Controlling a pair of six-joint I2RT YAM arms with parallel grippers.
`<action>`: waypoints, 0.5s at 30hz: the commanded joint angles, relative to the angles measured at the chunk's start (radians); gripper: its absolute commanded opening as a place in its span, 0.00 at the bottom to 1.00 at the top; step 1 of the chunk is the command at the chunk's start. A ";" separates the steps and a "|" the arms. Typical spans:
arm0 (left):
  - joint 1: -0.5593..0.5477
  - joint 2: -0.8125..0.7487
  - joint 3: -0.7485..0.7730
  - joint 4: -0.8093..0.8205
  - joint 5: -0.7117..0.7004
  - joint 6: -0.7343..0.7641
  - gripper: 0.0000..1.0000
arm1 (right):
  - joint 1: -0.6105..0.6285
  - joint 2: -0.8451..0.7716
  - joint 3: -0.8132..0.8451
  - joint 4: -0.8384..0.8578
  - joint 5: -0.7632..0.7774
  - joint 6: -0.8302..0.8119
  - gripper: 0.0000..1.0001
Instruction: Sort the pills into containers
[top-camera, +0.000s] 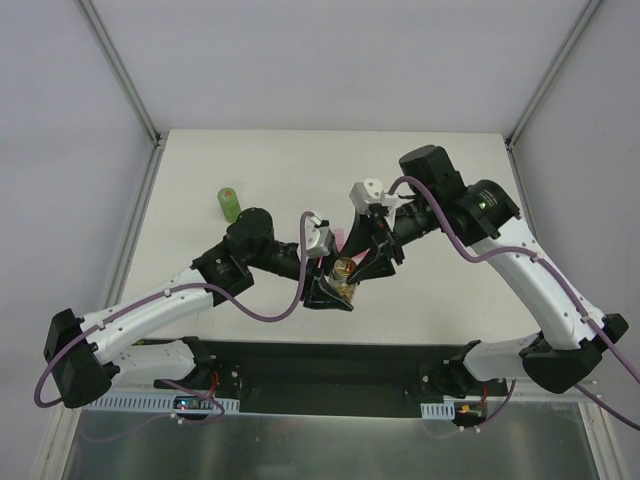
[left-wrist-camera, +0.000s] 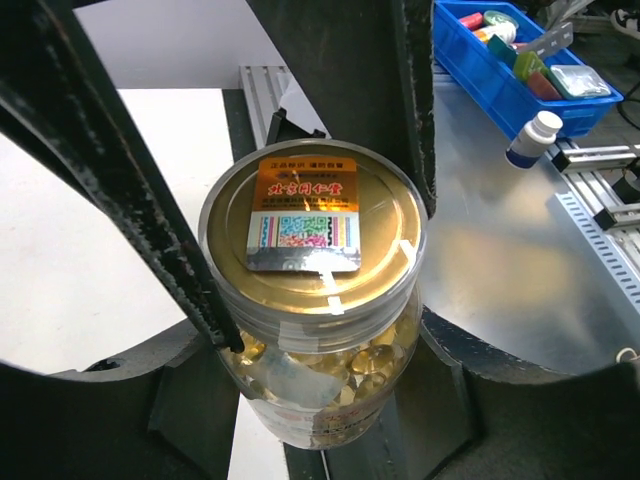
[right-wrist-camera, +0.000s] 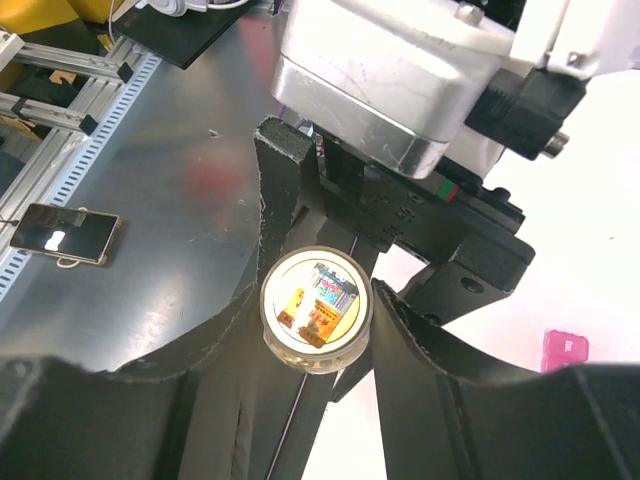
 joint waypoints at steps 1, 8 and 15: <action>0.011 -0.079 -0.006 0.037 -0.157 0.038 0.00 | 0.009 -0.040 -0.054 0.118 0.104 0.126 0.26; -0.018 -0.175 -0.071 0.087 -0.524 0.098 0.00 | 0.004 -0.038 -0.110 0.262 0.408 0.290 0.21; -0.055 -0.150 -0.071 0.153 -0.673 0.136 0.00 | -0.003 0.009 -0.104 0.297 0.396 0.344 0.21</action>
